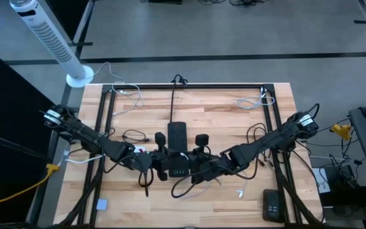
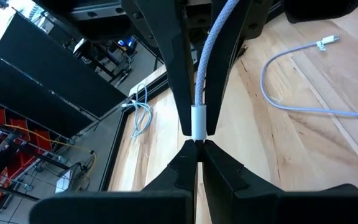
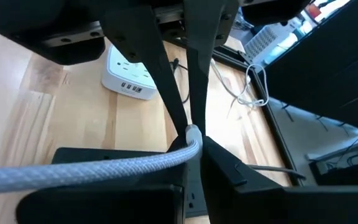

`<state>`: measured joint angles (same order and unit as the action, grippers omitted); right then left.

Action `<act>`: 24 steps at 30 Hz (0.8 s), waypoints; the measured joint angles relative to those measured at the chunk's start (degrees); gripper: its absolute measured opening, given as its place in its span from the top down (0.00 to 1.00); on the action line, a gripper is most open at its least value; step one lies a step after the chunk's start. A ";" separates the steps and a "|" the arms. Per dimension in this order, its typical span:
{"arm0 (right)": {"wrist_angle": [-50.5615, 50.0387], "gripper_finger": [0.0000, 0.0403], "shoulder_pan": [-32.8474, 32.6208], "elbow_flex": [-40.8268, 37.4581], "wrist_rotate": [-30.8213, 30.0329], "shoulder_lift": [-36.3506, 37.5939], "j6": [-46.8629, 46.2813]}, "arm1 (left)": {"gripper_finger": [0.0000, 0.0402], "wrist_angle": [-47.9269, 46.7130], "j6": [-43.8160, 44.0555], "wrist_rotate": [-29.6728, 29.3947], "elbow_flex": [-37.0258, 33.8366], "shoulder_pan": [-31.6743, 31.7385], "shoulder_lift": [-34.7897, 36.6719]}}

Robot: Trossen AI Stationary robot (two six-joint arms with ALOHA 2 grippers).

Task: Insert USB
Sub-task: Insert the purple charger cable into the center black outlet extension

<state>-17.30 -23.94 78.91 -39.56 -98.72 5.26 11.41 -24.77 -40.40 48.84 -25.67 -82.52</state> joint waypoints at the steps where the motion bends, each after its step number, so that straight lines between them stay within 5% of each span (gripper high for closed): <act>1: 0.02 0.97 0.00 0.00 0.32 0.00 0.02 | 1.00 -0.06 0.00 0.05 0.00 0.00 0.00; 5: 0.00 0.96 0.00 0.00 0.60 0.00 0.63 | 1.00 -0.48 -0.02 0.23 0.02 -0.04 0.00; 16: 0.28 0.75 -0.04 0.09 0.96 0.02 2.24 | 1.00 -1.47 0.08 0.37 0.09 0.00 -0.04; 24: 0.28 0.83 -0.03 0.09 0.91 0.02 2.23 | 1.00 -1.47 0.37 0.43 0.09 0.00 -0.04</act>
<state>-17.02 -23.97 79.00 -38.64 -98.70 7.49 9.93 -24.40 -39.97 48.93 -25.67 -82.56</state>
